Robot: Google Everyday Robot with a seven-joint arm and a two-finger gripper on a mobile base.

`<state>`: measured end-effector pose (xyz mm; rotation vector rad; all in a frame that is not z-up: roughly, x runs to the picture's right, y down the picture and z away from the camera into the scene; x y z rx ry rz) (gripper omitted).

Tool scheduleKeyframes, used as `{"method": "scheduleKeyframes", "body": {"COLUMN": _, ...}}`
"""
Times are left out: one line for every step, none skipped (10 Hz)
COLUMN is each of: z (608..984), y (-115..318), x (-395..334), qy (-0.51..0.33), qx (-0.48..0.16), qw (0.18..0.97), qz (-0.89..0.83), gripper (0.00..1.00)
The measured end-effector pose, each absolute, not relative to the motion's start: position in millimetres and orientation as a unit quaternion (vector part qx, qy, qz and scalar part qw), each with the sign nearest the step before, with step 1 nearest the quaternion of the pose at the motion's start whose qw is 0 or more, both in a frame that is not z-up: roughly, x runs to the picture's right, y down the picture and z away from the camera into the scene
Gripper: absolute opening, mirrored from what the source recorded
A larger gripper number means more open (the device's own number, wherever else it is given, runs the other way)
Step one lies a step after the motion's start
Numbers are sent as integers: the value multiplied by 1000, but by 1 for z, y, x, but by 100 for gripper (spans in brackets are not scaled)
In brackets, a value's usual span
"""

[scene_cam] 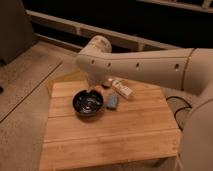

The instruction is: Wipe the white sponge on the table

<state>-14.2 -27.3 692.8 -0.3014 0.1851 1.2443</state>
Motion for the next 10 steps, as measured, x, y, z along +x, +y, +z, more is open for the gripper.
{"method": "scheduleKeyframes", "body": {"z": 691, "y": -39, "x": 9, "qy": 74, "qx": -128, "qw": 787, "qz": 599, "gripper": 65}}
{"method": "scheduleKeyframes", "body": {"z": 692, "y": -45, "x": 31, "qy": 70, "qx": -119, "qw": 772, "qz": 620, "gripper": 65}}
{"method": "scheduleKeyframes", "body": {"z": 695, "y": -49, "x": 58, "qy": 72, "qx": -109, "qw": 750, "qz": 649, "gripper": 65}}
{"method": "scheduleKeyframes", "body": {"z": 703, "y": -51, "x": 95, "qy": 82, "qx": -95, "qw": 716, "qz": 687, "gripper": 65}}
{"method": "scheduleKeyframes", "body": {"z": 709, "y": -52, "x": 105, "qy": 86, "qx": -93, "qw": 703, "qz": 700, "gripper": 65}}
{"method": "scheduleKeyframes", "body": {"z": 719, "y": -51, "x": 116, "qy": 93, "qx": -94, "qw": 688, "qz": 714, "gripper": 65}}
{"method": "scheduleKeyframes", "body": {"z": 733, "y": -46, "x": 122, "qy": 105, "qx": -103, "qw": 676, "qz": 722, "gripper": 65}}
{"method": "scheduleKeyframes", "body": {"z": 747, "y": -40, "x": 125, "qy": 117, "qx": -114, "qw": 668, "qz": 726, "gripper": 65}}
{"method": "scheduleKeyframes", "body": {"z": 758, "y": -36, "x": 125, "qy": 127, "qx": -122, "qw": 664, "qz": 727, "gripper": 65}}
{"method": "scheduleKeyframes", "body": {"z": 772, "y": -31, "x": 126, "qy": 140, "qx": -134, "qw": 660, "qz": 726, "gripper": 65}}
